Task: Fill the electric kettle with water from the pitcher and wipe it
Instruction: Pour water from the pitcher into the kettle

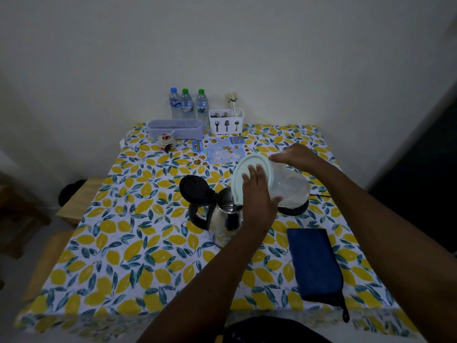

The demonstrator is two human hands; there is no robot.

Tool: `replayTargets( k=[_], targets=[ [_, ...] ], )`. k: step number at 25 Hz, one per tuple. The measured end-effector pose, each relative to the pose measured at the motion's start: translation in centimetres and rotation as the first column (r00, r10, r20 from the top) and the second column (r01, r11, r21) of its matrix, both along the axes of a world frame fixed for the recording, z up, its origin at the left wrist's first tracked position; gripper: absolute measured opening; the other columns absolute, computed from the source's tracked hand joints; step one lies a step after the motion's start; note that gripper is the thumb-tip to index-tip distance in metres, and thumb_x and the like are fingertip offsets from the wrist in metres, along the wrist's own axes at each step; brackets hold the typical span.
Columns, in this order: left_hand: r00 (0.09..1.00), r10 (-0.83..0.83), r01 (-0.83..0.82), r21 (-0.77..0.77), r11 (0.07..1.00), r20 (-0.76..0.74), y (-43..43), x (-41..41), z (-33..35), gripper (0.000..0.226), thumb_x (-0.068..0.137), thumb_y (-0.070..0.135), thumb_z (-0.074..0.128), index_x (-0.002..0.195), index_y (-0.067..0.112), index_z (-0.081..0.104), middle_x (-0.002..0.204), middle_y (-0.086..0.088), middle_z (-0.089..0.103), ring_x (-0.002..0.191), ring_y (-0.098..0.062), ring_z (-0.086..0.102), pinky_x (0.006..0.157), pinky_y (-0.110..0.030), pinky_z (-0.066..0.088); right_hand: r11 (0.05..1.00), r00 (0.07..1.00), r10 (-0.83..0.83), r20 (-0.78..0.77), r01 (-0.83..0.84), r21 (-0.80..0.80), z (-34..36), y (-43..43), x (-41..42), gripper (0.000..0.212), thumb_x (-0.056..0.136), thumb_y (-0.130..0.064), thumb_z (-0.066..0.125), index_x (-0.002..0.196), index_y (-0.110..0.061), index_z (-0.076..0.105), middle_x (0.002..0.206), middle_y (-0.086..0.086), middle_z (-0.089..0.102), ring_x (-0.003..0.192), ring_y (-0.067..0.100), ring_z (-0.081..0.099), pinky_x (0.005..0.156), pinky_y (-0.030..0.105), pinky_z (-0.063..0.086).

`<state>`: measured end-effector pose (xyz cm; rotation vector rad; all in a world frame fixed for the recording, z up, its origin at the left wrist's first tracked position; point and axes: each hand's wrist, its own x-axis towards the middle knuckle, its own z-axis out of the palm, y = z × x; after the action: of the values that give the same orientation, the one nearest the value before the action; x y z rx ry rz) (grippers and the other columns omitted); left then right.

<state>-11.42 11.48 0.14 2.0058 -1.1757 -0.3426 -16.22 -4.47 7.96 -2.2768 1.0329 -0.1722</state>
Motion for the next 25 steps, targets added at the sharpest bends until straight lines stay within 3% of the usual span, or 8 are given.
replayTargets(
  k=[9,15,17,20,22,25],
  targets=[
    [0.999,0.014,-0.014,-0.007,1.0,-0.034,0.32,-0.02,-0.3,0.101,0.082,0.029,0.072,0.15,0.009,0.0,0.161,-0.014,-0.003,0.147,-0.036,-0.004,0.119,-0.046,0.01,1.0,1.0,0.004,0.013,-0.004,0.019,-0.25,0.14,0.18,0.047,0.075,-0.049,0.068,0.063,-0.004,0.06,0.053,0.007,0.044,0.052,0.02,0.046,0.048,0.028,0.033],
    [0.999,0.014,-0.015,-0.018,1.0,-0.041,0.28,0.06,-0.26,0.102,0.081,0.03,0.073,0.15,0.01,0.001,0.161,-0.014,-0.001,0.147,-0.035,-0.003,0.12,-0.047,0.011,1.0,1.0,-0.014,-0.025,0.013,-0.009,-0.45,-0.13,0.34,0.067,0.07,-0.058,0.065,0.077,0.009,0.066,0.058,0.01,0.051,0.053,0.019,0.049,0.05,0.029,0.034],
    [0.999,0.013,-0.014,-0.024,1.0,-0.05,0.27,0.09,-0.2,0.102,0.081,0.029,0.073,0.15,0.01,0.001,0.161,-0.014,-0.002,0.147,-0.035,-0.003,0.12,-0.047,0.011,1.0,0.999,-0.011,-0.031,0.01,-0.008,-0.25,-0.01,0.34,0.064,0.072,-0.056,0.065,0.073,0.007,0.066,0.059,0.008,0.05,0.052,0.017,0.046,0.05,0.029,0.033],
    [0.999,0.01,-0.011,-0.031,0.999,-0.048,0.21,0.14,-0.1,0.102,0.08,0.029,0.073,0.15,0.01,0.002,0.161,-0.014,-0.001,0.147,-0.035,-0.003,0.12,-0.046,0.01,1.0,0.999,-0.014,-0.03,0.014,-0.007,0.21,0.32,0.26,0.049,0.076,-0.052,0.065,0.055,-0.009,0.058,0.052,0.001,0.04,0.048,0.014,0.04,0.05,0.031,0.029],
    [0.999,0.01,-0.011,-0.027,1.0,-0.04,0.16,0.22,-0.07,0.102,0.081,0.029,0.073,0.15,0.01,0.001,0.161,-0.014,-0.001,0.147,-0.035,-0.003,0.12,-0.046,0.01,1.0,1.0,-0.012,-0.013,0.012,-0.01,0.44,0.52,0.24,0.049,0.078,-0.048,0.065,0.047,-0.014,0.048,0.049,-0.001,0.036,0.047,0.013,0.037,0.049,0.031,0.027],
    [0.999,0.004,-0.005,-0.026,1.0,-0.035,0.21,0.33,-0.03,0.102,0.081,0.03,0.073,0.15,0.009,0.001,0.161,-0.015,-0.001,0.147,-0.035,-0.002,0.121,-0.046,0.01,0.999,1.0,0.005,-0.017,-0.005,-0.032,0.49,0.61,0.28,0.05,0.08,-0.047,0.064,0.045,-0.017,0.047,0.049,-0.001,0.036,0.047,0.013,0.037,0.049,0.031,0.026]
  ],
)
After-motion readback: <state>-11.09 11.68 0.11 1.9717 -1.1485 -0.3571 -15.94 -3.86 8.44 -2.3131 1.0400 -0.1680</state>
